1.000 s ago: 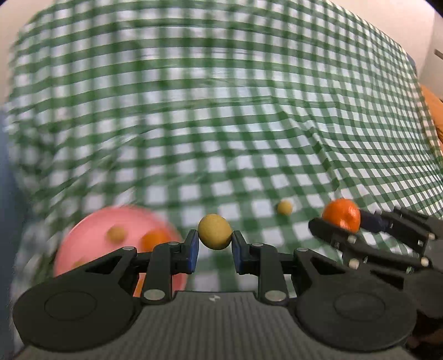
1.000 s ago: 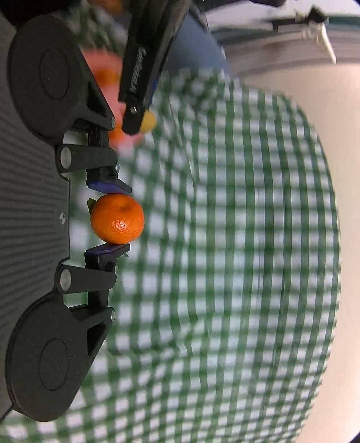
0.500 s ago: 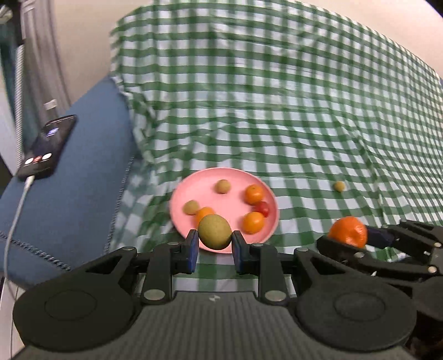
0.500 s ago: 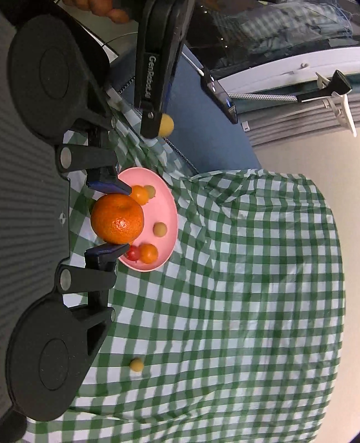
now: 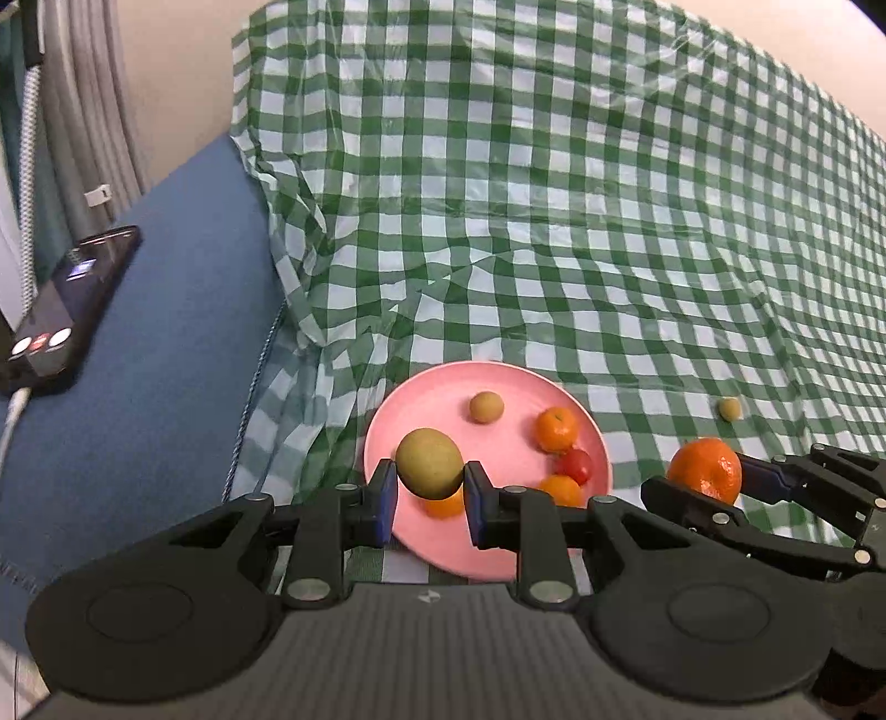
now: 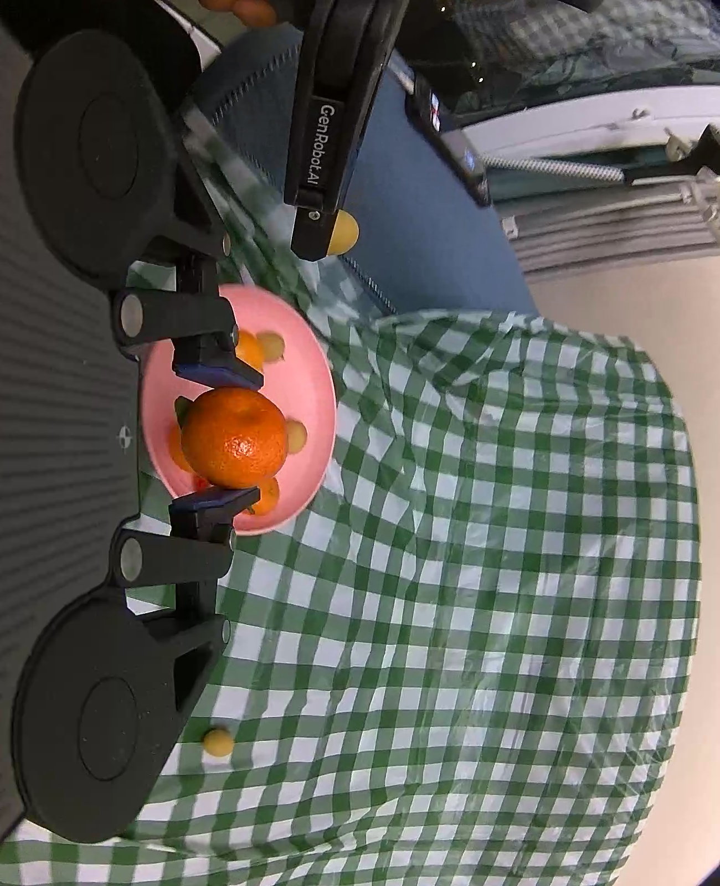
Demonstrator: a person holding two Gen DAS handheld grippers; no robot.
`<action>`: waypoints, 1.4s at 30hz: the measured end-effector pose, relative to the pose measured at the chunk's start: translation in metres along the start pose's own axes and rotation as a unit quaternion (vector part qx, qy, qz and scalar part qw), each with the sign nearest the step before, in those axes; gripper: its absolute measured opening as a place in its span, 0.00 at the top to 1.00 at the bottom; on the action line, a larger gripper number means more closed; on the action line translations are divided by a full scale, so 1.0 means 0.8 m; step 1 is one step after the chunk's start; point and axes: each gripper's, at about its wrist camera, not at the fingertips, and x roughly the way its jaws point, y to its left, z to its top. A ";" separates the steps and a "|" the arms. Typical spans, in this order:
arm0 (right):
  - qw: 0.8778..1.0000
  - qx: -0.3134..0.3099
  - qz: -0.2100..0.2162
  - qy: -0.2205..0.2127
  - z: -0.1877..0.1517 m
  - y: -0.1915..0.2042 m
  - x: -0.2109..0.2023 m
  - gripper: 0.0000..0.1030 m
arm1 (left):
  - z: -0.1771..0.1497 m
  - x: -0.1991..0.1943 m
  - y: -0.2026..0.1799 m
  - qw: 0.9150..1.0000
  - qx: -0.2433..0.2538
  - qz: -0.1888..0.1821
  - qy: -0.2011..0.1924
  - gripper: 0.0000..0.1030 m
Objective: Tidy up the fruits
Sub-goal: 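Carry the mandarin and yellow fruit in both tools over the pink plate, then lower both fruits onto the plate and open both tools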
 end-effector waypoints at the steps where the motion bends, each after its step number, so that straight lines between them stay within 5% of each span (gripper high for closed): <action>1: 1.000 0.000 -0.001 0.002 0.002 -0.003 0.009 0.63 | 0.005 0.012 0.000 1.000 0.003 -0.002 0.004 0.73; 10: 1.000 -0.005 -0.007 0.030 0.004 -0.021 0.090 0.63 | 0.033 0.113 -0.006 0.999 0.018 0.001 0.047 0.73; 19: 0.999 -0.008 -0.005 0.052 0.001 -0.028 0.140 0.62 | 0.037 0.164 -0.005 0.997 0.033 0.008 0.067 0.72; 21: 0.999 -0.005 0.002 0.054 0.002 -0.030 0.145 0.58 | 0.037 0.170 -0.003 0.997 0.039 0.009 0.067 0.55; 23: 0.998 0.002 0.004 0.056 0.005 -0.033 0.146 0.31 | 0.038 0.166 -0.003 0.997 0.039 0.011 0.060 0.04; 24: 0.999 0.008 0.000 0.051 0.005 -0.035 0.141 0.27 | 0.037 0.160 -0.002 0.998 0.035 0.022 0.045 0.00; 26: 0.999 0.013 -0.003 0.048 0.004 -0.038 0.131 0.22 | 0.035 0.143 -0.001 0.999 0.033 0.025 0.022 0.00; 35: 0.994 0.062 -0.016 0.084 -0.009 -0.027 0.070 0.12 | 0.009 0.081 0.008 0.996 -0.012 0.051 0.078 0.00; 42: 0.994 0.060 -0.021 0.085 -0.006 -0.003 0.020 0.10 | -0.018 0.018 0.003 0.995 -0.015 0.069 0.076 0.00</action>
